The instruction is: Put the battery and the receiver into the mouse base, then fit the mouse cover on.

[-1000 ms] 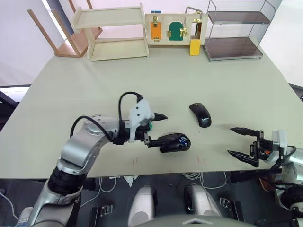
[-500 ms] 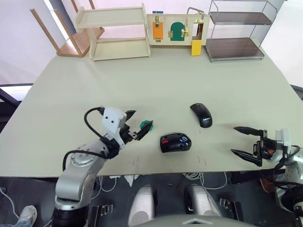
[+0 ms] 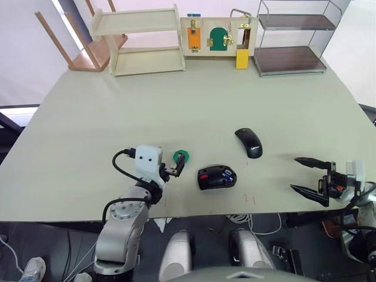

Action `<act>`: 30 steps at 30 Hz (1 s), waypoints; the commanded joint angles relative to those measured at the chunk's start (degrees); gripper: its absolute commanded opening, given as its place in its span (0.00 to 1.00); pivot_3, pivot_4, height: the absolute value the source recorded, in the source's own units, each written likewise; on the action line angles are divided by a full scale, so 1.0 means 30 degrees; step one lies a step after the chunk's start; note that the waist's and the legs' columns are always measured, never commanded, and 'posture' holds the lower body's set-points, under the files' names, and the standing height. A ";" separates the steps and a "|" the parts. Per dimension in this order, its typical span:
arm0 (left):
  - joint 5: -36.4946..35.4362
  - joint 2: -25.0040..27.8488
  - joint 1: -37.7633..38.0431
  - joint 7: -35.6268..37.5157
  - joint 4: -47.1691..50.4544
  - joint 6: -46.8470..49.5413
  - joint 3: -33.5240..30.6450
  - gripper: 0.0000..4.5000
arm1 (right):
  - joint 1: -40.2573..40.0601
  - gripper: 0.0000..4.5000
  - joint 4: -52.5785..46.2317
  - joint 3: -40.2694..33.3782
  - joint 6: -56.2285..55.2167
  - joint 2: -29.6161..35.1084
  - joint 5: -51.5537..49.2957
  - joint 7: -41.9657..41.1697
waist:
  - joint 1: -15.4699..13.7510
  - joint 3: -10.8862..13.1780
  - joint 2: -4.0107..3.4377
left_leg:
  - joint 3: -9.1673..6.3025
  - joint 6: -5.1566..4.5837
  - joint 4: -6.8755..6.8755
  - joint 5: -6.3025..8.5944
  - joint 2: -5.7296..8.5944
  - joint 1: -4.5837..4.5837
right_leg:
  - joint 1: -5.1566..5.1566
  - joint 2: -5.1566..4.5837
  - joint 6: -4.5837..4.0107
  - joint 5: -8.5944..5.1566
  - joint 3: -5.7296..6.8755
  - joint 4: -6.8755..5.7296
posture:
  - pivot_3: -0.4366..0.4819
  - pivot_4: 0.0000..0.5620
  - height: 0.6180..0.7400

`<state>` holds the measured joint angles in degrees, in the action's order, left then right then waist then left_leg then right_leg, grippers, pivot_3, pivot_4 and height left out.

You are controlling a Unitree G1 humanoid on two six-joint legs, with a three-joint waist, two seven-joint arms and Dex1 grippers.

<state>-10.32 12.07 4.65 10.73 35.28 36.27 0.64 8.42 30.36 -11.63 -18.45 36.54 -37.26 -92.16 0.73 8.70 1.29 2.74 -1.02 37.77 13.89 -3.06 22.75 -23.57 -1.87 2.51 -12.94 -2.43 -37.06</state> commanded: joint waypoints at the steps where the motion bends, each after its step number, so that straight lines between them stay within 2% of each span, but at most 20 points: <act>1: 0.0303 -0.0101 -0.0101 -0.0522 0.0308 0.0303 0.0131 0.70 | 0.0026 1.00 -0.0234 -0.0131 -0.0298 0.0318 -0.0429 -0.0112 | -0.0008 0.0000 0.0000 | 0.0001 0.0000 -0.0001 0.0000 0.0000 0.0002 | -0.0001 0.0000 0.0000 0.0000 0.0000 0.0000 | 0.48 0.27 1.00; 5: 0.0179 -0.0644 0.0118 -0.0903 0.0498 0.0670 0.0433 0.70 | -0.0014 1.00 -0.0255 -0.0073 -0.0355 0.0396 -0.0454 -0.0112 | -0.0019 0.0000 0.0000 | 0.0003 0.0000 -0.0001 0.0000 0.0001 0.0002 | 0.0000 -0.0004 0.0001 0.0000 0.0000 0.0000 | 0.48 0.27 1.00; 8: 0.0142 -0.0946 0.0349 -0.1096 0.0855 0.0946 0.0572 0.52 | -0.0140 1.00 -0.0385 -0.0068 -0.0336 0.0388 -0.0502 -0.0112 | -0.0021 0.0001 0.0001 | 0.0005 0.0000 0.0000 0.0000 0.0004 0.0003 | 0.0000 -0.0007 0.0001 0.0000 -0.0001 0.0001 | 0.48 0.27 1.00; 11: -0.0060 -0.1137 0.0452 -0.1096 0.0930 0.1088 0.0392 0.20 | -0.0197 1.00 -0.0429 -0.0037 -0.0310 0.0380 -0.0534 -0.0112 | -0.0015 0.0001 0.0002 | -0.0002 0.0000 0.0000 0.0000 0.0002 0.0003 | -0.0001 -0.0003 0.0001 -0.0001 0.0003 0.0000 | 0.48 0.27 1.00; 12: -0.0008 -0.1123 0.0410 -0.1123 0.0940 0.1216 0.0439 0.13 | -0.0191 1.00 -0.0414 -0.0002 -0.0291 0.0386 -0.0551 -0.0112 | -0.0016 0.0001 0.0002 | -0.0005 0.0000 0.0000 0.0000 0.0002 0.0002 | 0.0000 -0.0002 0.0001 -0.0001 0.0005 0.0000 | 0.48 0.27 1.00; 30: -0.0198 -0.1316 -0.0065 -0.1114 0.0049 0.1400 0.0149 0.13 | -0.0234 1.00 -0.0399 0.0034 -0.0365 0.0412 -0.0653 -0.0112 | -0.0017 0.0001 0.0001 | -0.0002 0.0000 0.0000 0.0000 0.0002 0.0003 | 0.0000 -0.0003 0.0002 -0.0001 0.0003 0.0000 | 0.48 0.27 1.00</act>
<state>-10.31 8.34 4.81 7.23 35.11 41.11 1.38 7.81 30.27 -11.00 -18.94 36.90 -38.24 -92.17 0.68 8.70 1.29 2.74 -1.02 37.77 13.89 -3.06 22.76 -23.57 -1.88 2.52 -12.94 -2.42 -37.06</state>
